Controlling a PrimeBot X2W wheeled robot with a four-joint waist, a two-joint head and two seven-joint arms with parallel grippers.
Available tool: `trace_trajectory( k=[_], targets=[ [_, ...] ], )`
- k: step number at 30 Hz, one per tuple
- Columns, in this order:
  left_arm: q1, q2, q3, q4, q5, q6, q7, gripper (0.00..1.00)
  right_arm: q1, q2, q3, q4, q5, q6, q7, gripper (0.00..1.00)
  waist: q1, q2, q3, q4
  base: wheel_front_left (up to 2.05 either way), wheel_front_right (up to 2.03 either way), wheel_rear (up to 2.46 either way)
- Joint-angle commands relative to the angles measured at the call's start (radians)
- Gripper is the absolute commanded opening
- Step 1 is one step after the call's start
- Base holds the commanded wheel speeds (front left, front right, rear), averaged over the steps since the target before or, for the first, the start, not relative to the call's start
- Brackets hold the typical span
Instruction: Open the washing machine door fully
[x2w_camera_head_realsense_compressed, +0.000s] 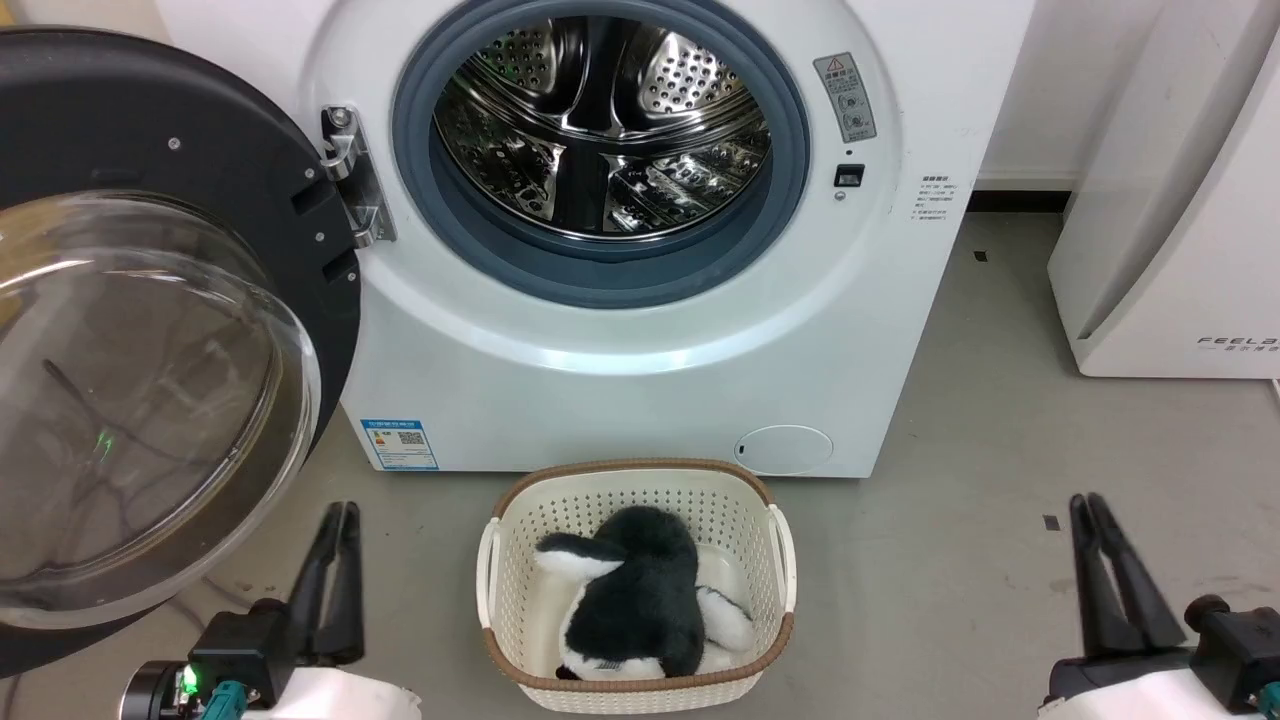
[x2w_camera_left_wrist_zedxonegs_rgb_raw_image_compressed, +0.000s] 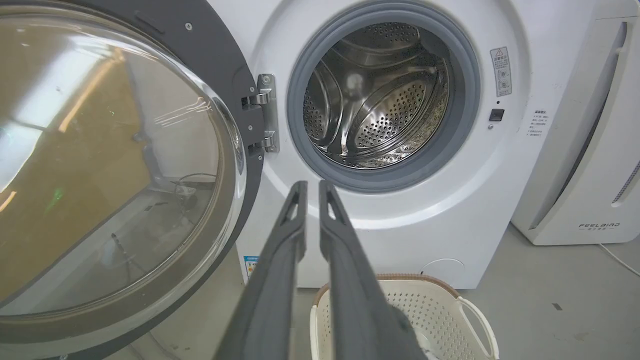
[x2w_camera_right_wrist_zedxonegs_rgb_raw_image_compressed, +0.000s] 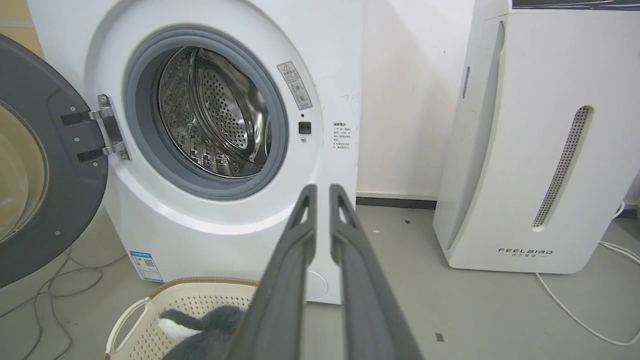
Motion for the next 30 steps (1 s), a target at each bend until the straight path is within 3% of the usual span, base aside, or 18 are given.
trace_trajectory(
  k=[1,30],
  targets=[
    [0.0,0.0,-0.001,-0.001,0.001,0.001,0.003,0.0,-0.001,0.0,0.001,0.0,-0.001,0.0,0.003,0.0,0.0,0.0,0.0,0.0,0.0,0.0,0.0],
    [-0.004,0.0,-0.019,-0.024,0.013,0.019,0.061,0.0,-0.012,0.001,0.024,-0.009,-0.015,0.002,0.06,0.0,0.0,0.0,0.0,-0.003,0.0,0.0,0.0]
  ],
)
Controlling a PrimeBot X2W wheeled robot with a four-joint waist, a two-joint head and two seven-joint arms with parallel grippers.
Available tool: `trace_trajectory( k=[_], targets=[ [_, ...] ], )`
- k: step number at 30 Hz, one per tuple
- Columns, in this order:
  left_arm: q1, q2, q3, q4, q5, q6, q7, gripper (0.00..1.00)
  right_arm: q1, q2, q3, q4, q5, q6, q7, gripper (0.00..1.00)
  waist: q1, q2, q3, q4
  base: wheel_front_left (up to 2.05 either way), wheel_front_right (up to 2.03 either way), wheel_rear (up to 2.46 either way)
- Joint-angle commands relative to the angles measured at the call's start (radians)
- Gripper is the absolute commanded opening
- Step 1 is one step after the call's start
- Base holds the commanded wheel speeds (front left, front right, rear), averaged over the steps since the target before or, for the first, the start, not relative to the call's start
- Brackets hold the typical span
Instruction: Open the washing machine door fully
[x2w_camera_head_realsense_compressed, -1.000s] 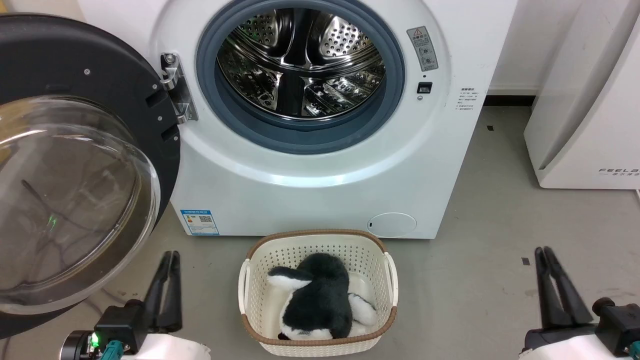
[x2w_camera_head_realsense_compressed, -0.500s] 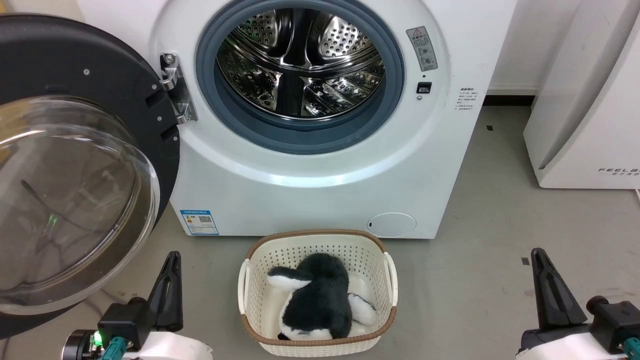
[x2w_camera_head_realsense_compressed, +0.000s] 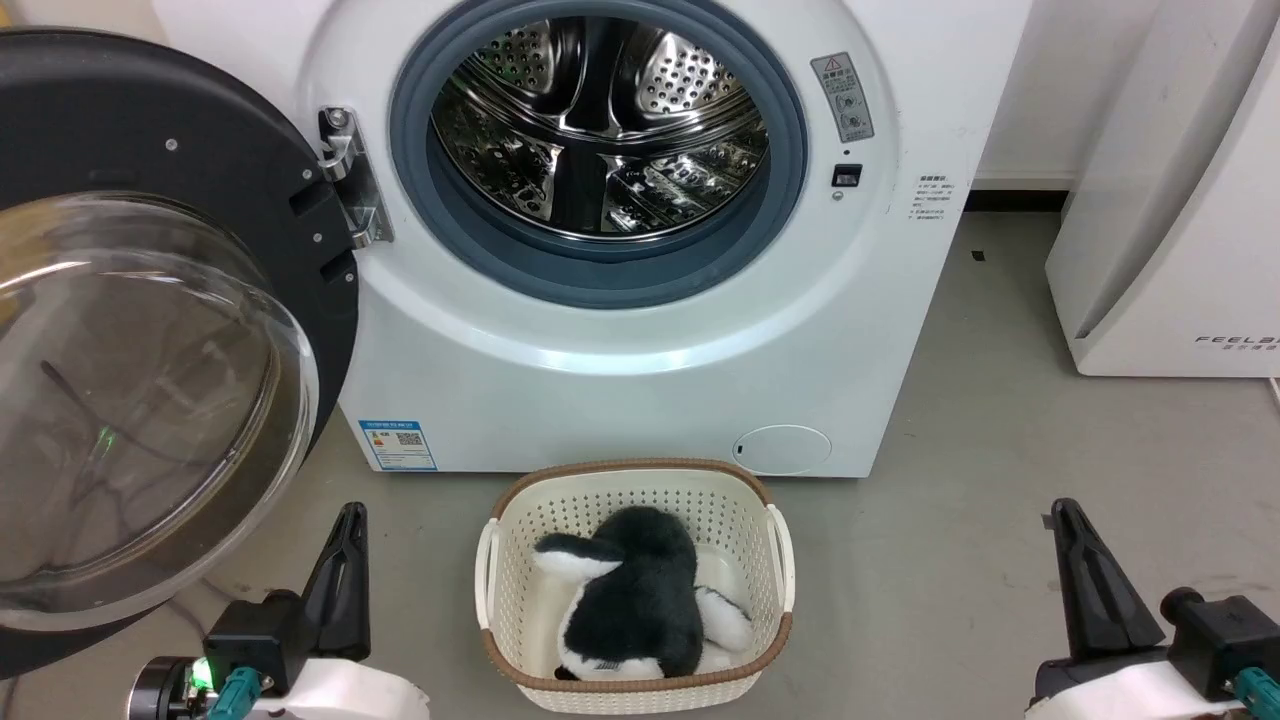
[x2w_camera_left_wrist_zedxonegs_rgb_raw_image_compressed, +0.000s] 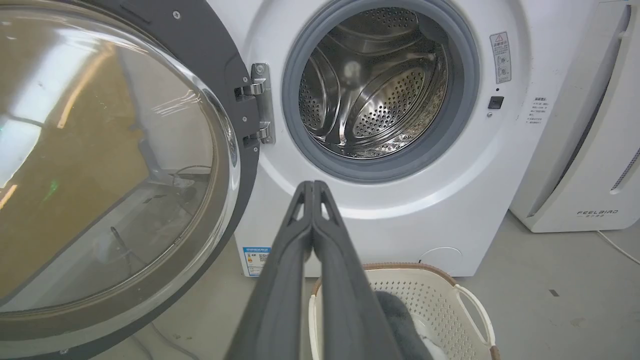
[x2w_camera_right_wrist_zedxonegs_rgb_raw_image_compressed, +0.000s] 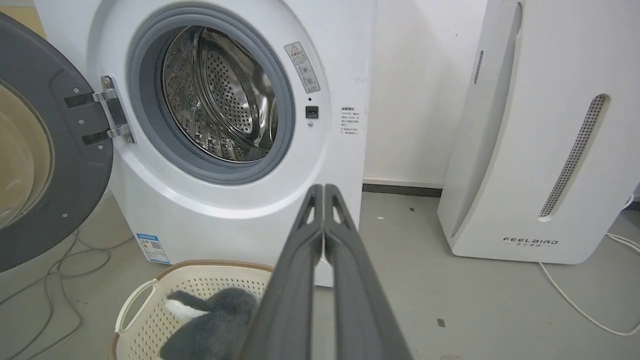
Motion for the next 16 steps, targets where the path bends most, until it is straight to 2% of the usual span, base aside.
trace_trajectory(
  k=[1,16],
  targets=[
    [-0.005,0.0,-0.003,-0.008,0.005,0.006,0.005,0.0,-0.011,0.001,0.004,-0.006,-0.008,0.002,0.007,0.0,0.0,-0.0001,0.0,0.0,0.0,0.0,0.0],
    [-0.007,0.0,-0.015,-0.021,0.013,0.017,0.041,0.0,-0.018,0.001,0.019,-0.011,-0.017,0.003,0.042,0.0,0.0,-0.0001,0.0,-0.002,0.0,0.0,0.0]
  ],
)
